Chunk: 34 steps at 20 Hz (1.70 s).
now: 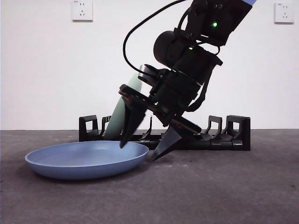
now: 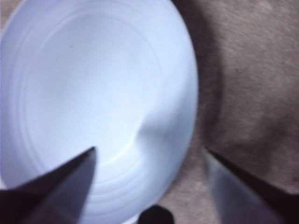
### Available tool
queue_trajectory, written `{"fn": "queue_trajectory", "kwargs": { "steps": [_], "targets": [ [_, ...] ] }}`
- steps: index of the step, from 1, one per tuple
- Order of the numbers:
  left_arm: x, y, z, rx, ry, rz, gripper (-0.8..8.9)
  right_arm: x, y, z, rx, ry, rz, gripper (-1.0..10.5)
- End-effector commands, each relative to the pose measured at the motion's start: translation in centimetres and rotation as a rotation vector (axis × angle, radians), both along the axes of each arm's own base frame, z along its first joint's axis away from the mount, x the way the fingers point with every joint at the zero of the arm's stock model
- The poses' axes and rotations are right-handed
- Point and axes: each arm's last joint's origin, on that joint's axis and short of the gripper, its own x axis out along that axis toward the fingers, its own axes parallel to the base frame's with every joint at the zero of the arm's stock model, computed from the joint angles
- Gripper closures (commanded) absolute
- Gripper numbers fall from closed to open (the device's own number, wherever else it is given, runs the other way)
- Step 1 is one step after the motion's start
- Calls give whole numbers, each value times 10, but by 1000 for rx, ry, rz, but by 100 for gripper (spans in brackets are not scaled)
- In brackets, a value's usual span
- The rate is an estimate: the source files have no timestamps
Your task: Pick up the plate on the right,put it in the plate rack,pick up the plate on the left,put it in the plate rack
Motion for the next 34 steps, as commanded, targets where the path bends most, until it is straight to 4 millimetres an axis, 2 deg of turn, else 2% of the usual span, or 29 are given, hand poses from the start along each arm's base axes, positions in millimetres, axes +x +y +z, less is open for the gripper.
{"fn": "queue_trajectory", "kwargs": {
  "steps": [1, 2, 7, 10, 11, 14, 16, 21, 24, 26, 29, 33, 34],
  "targets": [
    [-1, 0, 1, 6, -15, -10, 615, -1, 1, -9, -12, 14, -10, 924],
    [-1, -1, 1, 7, -15, -15, 615, -1, 2, -9, -8, 10, -9, 963],
    [-2, -5, -4, 70, -16, -82, 607, 0, 2, -9, -14, 12, -39, 963],
    [-3, -12, -10, 136, -20, -177, 439, 2, 0, -4, -3, 10, -49, 963],
    [-3, -15, -11, 158, -25, -215, 426, 2, -1, 0, 1, 14, -48, 963],
    [-3, -27, -17, 228, -39, -315, 426, -3, -9, 25, -17, 5, -25, 963],
    [-2, -37, -20, 290, -57, -358, 426, -6, -21, 52, -39, -15, -14, 963],
    [-1, -75, -34, 536, -157, -477, 425, -19, -71, 129, -54, -56, -56, 963],
    [4, -105, -47, 719, -239, -492, 425, -30, -101, 162, -67, -71, -90, 963],
    [10, -125, -55, 806, -293, -474, 425, -37, -115, 175, -60, -69, -111, 963],
    [21, -152, -67, 889, -372, -441, 426, -45, -129, 182, -45, -44, -116, 963],
    [29, -169, -79, 915, -376, -456, 442, -49, -133, 182, -64, -22, -103, 962],
    [30, -170, -81, 920, -372, -459, 478, -49, -133, 182, -65, -20, -103, 962]
  ]
}}
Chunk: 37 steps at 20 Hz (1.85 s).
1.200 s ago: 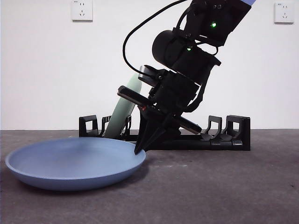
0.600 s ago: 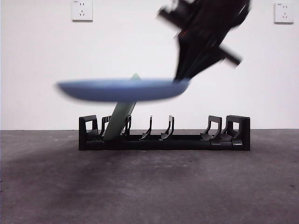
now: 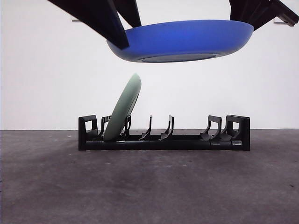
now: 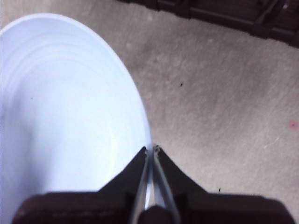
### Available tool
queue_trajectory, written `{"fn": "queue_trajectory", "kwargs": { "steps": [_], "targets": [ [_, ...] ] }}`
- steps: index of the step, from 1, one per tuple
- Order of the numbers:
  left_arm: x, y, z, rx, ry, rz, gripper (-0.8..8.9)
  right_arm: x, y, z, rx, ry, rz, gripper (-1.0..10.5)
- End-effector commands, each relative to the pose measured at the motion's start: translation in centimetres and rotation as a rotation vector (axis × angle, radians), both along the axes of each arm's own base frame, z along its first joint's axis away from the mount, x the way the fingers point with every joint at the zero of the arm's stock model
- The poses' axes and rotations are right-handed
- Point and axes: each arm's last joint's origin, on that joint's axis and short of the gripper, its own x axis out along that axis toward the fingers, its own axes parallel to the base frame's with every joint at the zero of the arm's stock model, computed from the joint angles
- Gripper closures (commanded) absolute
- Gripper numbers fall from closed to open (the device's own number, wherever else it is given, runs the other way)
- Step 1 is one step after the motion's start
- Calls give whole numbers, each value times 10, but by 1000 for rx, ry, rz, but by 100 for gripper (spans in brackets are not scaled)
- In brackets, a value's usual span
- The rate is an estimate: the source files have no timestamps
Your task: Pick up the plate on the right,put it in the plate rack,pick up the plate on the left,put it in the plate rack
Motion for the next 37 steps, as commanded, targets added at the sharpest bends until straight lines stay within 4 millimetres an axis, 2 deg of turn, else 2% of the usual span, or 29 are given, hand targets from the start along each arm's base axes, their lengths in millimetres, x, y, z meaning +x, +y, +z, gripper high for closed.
{"fn": "queue_trajectory", "kwargs": {
  "steps": [1, 2, 4, 18, 19, 22, 24, 27, 31, 34, 37],
  "targets": [
    [1, -3, -2, 11, -5, -12, 595, 0, 1, 2, 10, -14, 19, 962],
    [1, -3, -2, 9, -1, -15, 697, 0, 1, 2, 10, -15, 19, 962],
    [0, -4, -2, -1, 15, -27, 791, 0, 1, 2, 10, -14, 19, 962],
    [-2, -3, -4, -7, 73, -57, 822, 0, 2, 3, 29, -16, 37, 936],
    [-2, -3, -4, -9, 75, -60, 822, 0, 2, 3, 42, -19, 49, 915],
    [-3, -4, -4, -40, 119, -73, 822, -4, 1, 11, 61, -59, 52, 626],
    [-4, -5, -4, -54, 143, -94, 822, -12, -2, 24, 72, -107, 51, 601],
    [-4, -8, -3, -138, 212, -110, 822, -33, -16, 60, 72, -259, 10, 601],
    [13, -15, 14, -467, 300, -74, 822, -91, -37, 110, 87, -520, -50, 604],
    [38, -13, 36, -798, 352, -21, 822, -135, -53, 127, 108, -623, -70, 604],
    [66, -6, 51, -1062, 390, 43, 822, -166, -64, 130, 104, -652, -83, 604]
  ]
}}
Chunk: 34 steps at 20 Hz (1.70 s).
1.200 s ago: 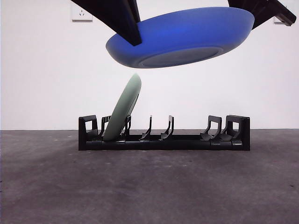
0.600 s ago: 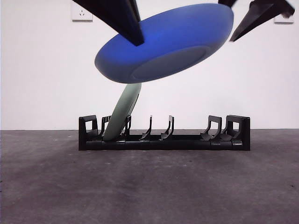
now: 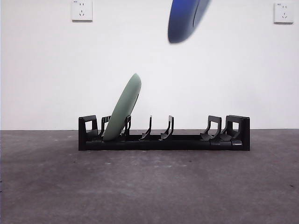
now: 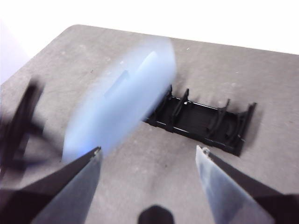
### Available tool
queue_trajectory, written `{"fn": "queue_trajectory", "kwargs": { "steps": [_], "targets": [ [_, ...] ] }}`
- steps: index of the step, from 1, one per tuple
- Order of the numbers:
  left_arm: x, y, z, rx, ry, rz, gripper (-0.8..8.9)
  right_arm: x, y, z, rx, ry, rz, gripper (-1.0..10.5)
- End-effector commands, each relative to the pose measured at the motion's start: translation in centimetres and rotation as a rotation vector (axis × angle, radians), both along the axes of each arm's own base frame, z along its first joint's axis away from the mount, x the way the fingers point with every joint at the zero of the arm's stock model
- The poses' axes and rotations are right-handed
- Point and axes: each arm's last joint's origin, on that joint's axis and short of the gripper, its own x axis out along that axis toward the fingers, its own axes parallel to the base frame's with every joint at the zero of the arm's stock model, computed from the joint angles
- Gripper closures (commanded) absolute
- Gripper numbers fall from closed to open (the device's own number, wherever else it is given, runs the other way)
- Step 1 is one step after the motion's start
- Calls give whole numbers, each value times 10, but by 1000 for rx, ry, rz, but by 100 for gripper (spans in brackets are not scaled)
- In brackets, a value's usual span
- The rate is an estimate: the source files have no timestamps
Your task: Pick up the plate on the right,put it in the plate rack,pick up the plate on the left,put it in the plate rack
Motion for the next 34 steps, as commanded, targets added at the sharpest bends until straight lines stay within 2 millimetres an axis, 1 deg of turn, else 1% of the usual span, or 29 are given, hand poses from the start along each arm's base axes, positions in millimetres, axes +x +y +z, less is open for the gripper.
{"fn": "queue_trajectory", "kwargs": {
  "steps": [1, 2, 4, 9, 12, 14, 18, 22, 26, 29, 34],
  "targets": [
    [23, 2, 4, -194, 151, 59, 822, -14, -5, -1, -5, 0, -1, 604],
    [32, 1, 1, -228, 177, 64, 822, -20, -7, -2, -9, 10, -1, 604],
    [47, 1, -7, -241, 190, 86, 822, -27, -9, -4, -18, 41, 1, 604],
    [79, -3, -32, -256, 246, 155, 822, -36, -12, -13, -56, 132, 10, 605],
    [101, -2, -48, -296, 273, 206, 822, -42, -14, -13, -49, 126, 16, 605],
    [113, 0, -60, -283, 290, 270, 822, -46, -15, -13, -46, 117, 16, 605],
    [132, -2, -78, -254, 323, 301, 822, -48, -15, -13, -33, 115, 33, 605],
    [145, -11, -91, -232, 334, 317, 822, -48, -14, -12, -12, 122, 70, 605],
    [154, -14, -113, -188, 374, 354, 822, -48, -14, -12, -13, 122, 70, 605],
    [157, -16, -123, -164, 390, 364, 822, -48, -14, -13, -16, 121, 73, 606],
    [160, -15, -138, -85, 404, 432, 822, -48, -14, -13, -16, 120, 77, 607]
  ]
}}
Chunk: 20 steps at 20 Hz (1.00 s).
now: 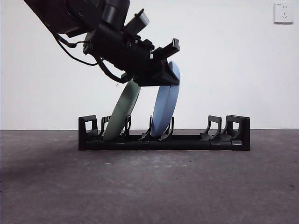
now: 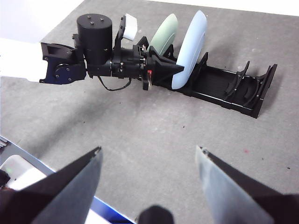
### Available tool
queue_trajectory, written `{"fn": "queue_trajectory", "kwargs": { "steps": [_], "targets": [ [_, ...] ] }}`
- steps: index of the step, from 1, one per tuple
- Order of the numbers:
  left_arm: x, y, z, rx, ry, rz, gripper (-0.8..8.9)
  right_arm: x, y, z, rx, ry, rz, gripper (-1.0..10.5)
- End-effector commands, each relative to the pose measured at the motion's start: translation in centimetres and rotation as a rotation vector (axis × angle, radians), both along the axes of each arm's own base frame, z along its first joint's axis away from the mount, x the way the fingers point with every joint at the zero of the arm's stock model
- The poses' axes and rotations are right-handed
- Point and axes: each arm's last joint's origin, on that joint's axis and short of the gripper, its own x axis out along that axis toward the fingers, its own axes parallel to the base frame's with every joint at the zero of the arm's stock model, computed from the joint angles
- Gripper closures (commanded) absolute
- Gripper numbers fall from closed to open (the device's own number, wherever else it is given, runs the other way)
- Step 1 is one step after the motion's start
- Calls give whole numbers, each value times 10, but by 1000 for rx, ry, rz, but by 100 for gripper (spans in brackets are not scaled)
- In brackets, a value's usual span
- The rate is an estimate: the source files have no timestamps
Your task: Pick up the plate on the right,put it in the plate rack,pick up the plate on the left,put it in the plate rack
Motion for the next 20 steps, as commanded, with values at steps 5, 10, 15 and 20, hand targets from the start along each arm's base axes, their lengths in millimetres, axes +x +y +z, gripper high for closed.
{"fn": "queue_trajectory", "kwargs": {
  "steps": [5, 10, 15, 20],
  "targets": [
    [2, 1, -12, 108, -4, 30, 812, -1, 0, -3, -13, 22, 12, 609],
    [-1, -5, -10, 99, -4, 8, 611, -1, 0, -3, -13, 22, 12, 609],
    [-7, -14, -2, 86, 11, -54, 611, -1, 0, -3, -13, 22, 11, 609],
    [-24, -7, 26, 107, 38, -65, 611, -1, 0, -3, -14, 22, 12, 608]
  ]
}}
